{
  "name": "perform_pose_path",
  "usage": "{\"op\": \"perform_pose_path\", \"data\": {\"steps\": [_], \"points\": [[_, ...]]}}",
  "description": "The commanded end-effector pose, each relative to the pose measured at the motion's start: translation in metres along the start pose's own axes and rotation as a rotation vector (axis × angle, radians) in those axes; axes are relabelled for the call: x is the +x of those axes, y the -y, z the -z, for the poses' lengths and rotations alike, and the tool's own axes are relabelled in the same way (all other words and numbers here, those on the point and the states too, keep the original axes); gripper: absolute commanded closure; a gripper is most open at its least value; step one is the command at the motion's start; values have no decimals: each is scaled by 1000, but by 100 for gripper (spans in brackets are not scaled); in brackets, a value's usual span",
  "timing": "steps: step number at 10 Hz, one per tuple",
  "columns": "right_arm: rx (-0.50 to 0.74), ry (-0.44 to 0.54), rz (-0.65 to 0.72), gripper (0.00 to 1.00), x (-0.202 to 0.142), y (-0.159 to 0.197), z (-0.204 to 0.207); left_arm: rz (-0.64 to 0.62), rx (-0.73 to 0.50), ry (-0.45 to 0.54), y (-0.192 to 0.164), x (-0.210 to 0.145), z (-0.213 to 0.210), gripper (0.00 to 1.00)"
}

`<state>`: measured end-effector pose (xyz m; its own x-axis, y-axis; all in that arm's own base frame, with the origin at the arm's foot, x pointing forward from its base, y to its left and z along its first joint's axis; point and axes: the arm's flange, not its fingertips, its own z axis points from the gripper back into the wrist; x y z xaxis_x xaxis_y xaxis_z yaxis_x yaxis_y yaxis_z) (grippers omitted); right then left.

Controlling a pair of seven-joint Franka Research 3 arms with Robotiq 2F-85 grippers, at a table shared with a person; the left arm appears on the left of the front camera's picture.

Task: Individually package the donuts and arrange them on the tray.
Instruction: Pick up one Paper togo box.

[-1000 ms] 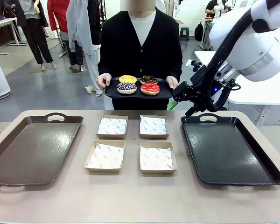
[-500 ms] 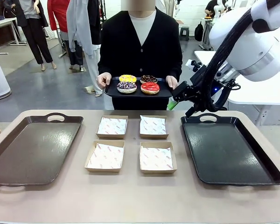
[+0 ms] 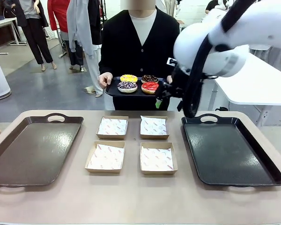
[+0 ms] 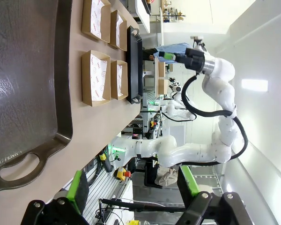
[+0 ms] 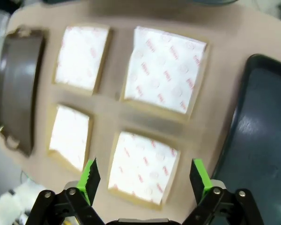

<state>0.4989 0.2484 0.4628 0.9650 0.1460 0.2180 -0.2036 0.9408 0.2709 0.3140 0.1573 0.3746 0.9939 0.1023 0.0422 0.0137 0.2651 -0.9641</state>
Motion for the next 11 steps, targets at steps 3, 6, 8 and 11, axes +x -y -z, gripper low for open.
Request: {"op": "perform_pose_path", "data": {"steps": [3,6,8,11], "points": [[-265,11,224,0,78,-23,50,2,-6,5,0,-1,-2,0],[-265,-5,244,0,82,-11,64,2,-6,5,0,-1,-2,0],[-253,-15,249,0,80,7,70,2,-6,5,0,-1,-2,0],[-244,-37,205,0,75,13,72,2,-6,5,0,-1,-2,0]]}}
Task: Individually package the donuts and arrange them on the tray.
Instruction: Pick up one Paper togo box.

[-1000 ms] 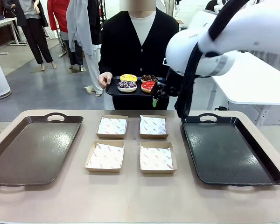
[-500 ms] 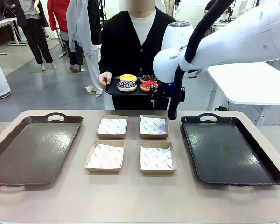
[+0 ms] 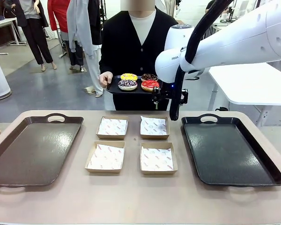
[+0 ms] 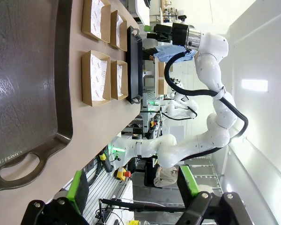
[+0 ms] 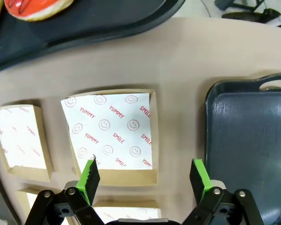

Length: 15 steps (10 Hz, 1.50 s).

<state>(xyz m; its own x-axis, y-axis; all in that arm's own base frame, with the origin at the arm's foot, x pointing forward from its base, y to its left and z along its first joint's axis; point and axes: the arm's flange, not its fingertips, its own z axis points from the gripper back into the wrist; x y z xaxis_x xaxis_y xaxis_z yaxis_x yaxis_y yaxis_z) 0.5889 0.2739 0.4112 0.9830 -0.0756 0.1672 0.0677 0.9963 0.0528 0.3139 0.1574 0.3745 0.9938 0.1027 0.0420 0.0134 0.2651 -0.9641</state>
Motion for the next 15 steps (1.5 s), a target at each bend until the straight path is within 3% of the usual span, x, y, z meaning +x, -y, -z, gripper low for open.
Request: {"op": "perform_pose_path", "data": {"steps": [1,2,6,10,15], "points": [[42,-37,-47,0,-6,6,2,3,-6,4,0,-1,-2,0],[0,0,0,0,0,0,0,3,-6,4,0,-1,-2,0],[11,-7,-15,0,0,0,0,3,-6,4,0,-1,-2,0],[-51,-73,-16,0,6,17,45,3,-6,4,0,-1,-2,0],[21,-106,-29,0,13,19,81,3,-6,4,0,-1,-2,0]]}}
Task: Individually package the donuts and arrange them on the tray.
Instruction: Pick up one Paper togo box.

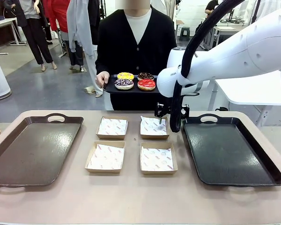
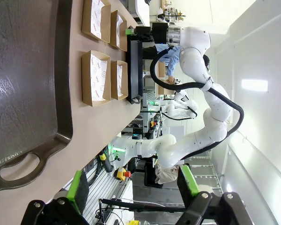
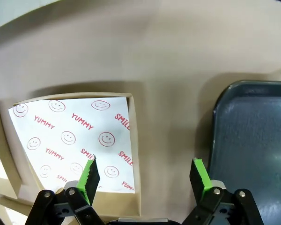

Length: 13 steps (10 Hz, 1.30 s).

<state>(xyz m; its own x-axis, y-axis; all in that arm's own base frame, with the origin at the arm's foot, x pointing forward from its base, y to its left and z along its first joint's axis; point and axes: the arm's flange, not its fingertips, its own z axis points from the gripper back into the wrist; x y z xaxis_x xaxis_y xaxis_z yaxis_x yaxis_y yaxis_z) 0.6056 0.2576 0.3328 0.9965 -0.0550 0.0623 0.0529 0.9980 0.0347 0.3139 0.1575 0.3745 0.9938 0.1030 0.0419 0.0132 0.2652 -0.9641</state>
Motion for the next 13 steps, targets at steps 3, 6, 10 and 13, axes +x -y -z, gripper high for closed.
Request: {"op": "perform_pose_path", "data": {"steps": [3,6,10,13], "points": [[59,-8,-23,0,14,0,11,3,-6,4,0,-1,-1,0],[70,-13,-48,0,19,0,18,3,-6,4,0,-1,-1,0],[65,-1,-79,100,18,-2,17,3,-6,4,0,-1,-1,0],[67,-2,-73,97,18,-2,16,3,-6,4,0,-1,-1,0]]}}
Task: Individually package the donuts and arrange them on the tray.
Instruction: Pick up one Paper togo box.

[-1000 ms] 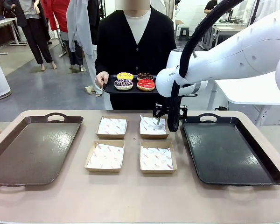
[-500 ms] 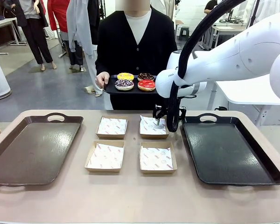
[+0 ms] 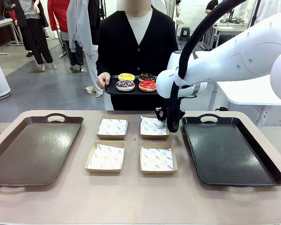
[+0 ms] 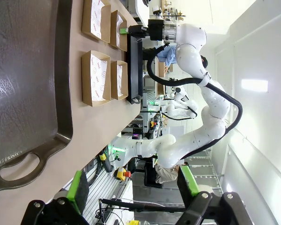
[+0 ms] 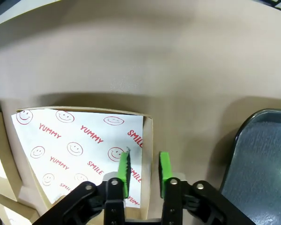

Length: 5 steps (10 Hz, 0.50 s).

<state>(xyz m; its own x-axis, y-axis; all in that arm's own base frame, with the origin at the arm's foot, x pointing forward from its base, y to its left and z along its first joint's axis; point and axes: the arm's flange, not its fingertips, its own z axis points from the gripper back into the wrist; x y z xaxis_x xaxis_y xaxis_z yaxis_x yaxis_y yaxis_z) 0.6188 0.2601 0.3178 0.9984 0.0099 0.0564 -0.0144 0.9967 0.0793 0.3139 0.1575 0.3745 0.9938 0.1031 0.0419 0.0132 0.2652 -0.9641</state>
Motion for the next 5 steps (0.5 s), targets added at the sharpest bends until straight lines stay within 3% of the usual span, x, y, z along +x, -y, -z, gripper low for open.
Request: {"op": "perform_pose_path", "data": {"steps": [1,5], "points": [[21,7,-4,100,5,2,0,3,-6,4,0,-1,-1,0],[30,-2,48,100,2,2,-6,3,-6,4,0,-1,-1,0]]}}
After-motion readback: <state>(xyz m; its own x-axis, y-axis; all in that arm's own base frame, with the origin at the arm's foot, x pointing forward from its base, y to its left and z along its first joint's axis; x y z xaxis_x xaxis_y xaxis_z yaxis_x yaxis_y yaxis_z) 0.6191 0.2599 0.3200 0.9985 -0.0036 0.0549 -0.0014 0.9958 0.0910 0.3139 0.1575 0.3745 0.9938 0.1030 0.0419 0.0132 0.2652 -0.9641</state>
